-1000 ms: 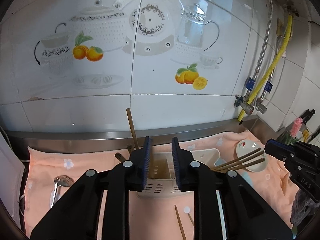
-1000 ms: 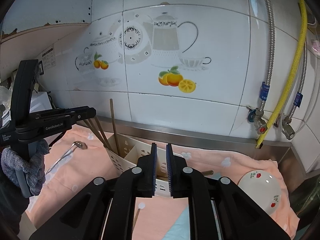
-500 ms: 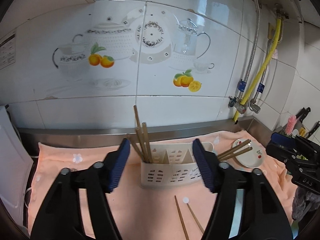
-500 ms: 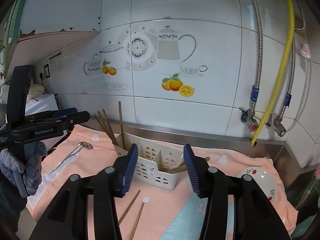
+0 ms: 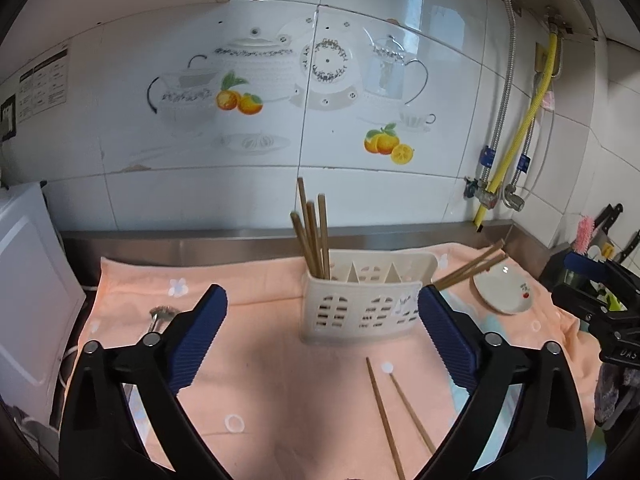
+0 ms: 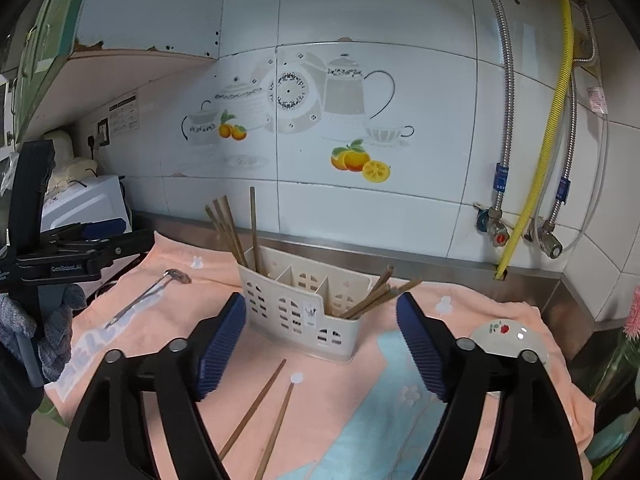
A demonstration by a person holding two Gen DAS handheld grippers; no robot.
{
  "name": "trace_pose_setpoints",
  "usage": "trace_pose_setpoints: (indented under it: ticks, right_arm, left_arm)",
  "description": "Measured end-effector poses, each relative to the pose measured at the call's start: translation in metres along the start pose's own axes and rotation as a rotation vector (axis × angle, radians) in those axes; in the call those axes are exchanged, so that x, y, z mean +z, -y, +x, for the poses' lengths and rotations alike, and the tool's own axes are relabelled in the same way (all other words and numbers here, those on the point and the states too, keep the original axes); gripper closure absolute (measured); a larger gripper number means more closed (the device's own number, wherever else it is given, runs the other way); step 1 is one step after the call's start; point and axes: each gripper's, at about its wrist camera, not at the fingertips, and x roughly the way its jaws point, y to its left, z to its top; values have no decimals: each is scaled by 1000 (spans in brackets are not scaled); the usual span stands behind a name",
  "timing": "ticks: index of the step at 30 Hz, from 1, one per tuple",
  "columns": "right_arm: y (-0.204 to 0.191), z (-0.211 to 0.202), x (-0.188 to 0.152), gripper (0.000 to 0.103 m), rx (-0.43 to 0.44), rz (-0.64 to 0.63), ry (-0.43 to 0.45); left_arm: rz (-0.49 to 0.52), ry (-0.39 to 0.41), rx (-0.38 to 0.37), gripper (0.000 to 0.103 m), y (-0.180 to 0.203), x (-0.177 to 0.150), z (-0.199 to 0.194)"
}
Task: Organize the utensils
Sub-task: 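Withdraw both open tools from the holder back over the two loose chopsticks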
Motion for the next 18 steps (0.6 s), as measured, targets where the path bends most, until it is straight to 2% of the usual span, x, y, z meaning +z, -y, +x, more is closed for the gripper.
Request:
trace_pose_setpoints:
  ticks: [13,18]
  right_arm:
    - [-19,-11,-50,14,-2,0,-19]
    - [-22,-12,-64,14,5,24,-28]
  left_arm:
    - [-17,-25,42,5,-15,-55,-21]
    - [-18,-43,44,5,-16,-74,-25]
